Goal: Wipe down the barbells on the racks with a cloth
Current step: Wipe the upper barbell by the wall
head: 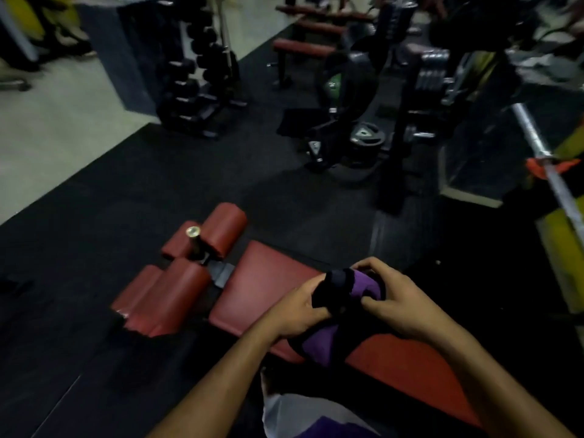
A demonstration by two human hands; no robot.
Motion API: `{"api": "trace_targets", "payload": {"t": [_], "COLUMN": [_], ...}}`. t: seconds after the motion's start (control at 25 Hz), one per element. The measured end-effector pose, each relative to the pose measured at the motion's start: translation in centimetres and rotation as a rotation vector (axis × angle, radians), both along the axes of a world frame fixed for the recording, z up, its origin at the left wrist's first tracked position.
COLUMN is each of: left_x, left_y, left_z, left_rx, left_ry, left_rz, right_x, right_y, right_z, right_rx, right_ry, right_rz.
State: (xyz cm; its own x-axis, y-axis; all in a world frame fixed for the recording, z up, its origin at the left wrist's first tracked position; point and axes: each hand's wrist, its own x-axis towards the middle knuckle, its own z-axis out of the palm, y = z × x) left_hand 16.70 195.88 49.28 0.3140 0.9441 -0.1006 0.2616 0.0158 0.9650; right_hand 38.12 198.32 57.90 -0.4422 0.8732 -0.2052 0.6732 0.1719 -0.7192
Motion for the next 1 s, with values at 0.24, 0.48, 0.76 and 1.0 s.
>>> {"api": "trace_targets", "payload": {"t": [0.24, 0.48, 0.76, 1.0], "left_x": [-15.4, -30.7, -43.3, -56.6], "left_y": [-1.7, -6.5, -12.2, -15.3], "left_z": [0.3, 1.8, 1.6, 3.4], "left_rx": [-0.264, -0.255, -0.188, -0.202], "left_ry": [-0.132, -0.176, -0.523, -0.632], "left_rz": [0.399, 0.783, 1.211, 1.273], "right_x": [-15.6, -34.5, -53.6, -67.7], "right_y": [6.0, 8.2, 6.5, 0.8], "right_z": [-5.9, -6.2, -4.5, -5.1], "right_rx": [-0.078, -0.165, -0.3, -0.632], "right_ry": [0.183, 0.28, 0.429, 0.512], "right_rz": [0.273, 0.573, 0.631, 0.431]}}
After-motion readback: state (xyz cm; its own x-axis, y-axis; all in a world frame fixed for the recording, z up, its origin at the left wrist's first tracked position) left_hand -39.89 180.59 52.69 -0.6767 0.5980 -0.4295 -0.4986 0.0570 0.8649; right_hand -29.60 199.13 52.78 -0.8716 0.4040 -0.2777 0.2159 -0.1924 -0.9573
